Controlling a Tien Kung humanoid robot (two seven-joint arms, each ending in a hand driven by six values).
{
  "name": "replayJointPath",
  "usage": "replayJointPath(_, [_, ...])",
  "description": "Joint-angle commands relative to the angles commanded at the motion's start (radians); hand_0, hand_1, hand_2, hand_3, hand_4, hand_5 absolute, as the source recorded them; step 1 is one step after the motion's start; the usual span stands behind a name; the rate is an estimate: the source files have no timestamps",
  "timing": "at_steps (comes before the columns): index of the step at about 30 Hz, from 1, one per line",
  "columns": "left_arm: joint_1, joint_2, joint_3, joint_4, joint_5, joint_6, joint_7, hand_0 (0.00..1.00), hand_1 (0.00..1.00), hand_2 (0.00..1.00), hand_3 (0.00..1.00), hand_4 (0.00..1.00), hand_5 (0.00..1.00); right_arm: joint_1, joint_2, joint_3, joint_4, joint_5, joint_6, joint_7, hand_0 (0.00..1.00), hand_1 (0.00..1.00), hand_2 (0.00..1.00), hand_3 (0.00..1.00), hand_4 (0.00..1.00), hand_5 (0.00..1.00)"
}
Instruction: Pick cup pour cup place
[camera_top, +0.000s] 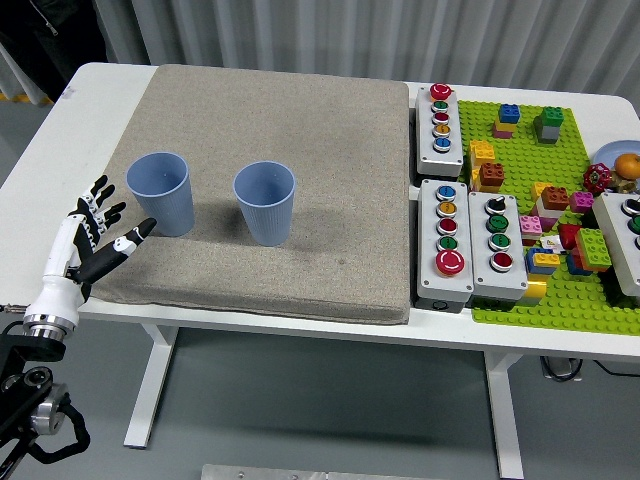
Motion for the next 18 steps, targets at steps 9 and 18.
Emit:
replayJointPath(9, [-0.054, -0.014, 0.026, 0.066, -0.015, -0.006, 0.001, 0.929, 0.911, 0.998, 0.998, 0.995, 0.401, 0.003, 0.0, -0.004, 0.0, 0.008, -0.002, 0.002, 0.7, 0.628, 0.561, 0.564, 0.002, 0.031])
replayJointPath(18, [-0.098, -0.033, 0.035, 0.109, -0.008, -0.005, 0.007, 0.96, 0.912, 0.998, 0.998, 0.996, 0.404, 0.005, 0.0, -0.005, 0.0, 0.01, -0.003, 0.003, 0.7, 0.628, 0.561, 0.563, 0.002, 0.032])
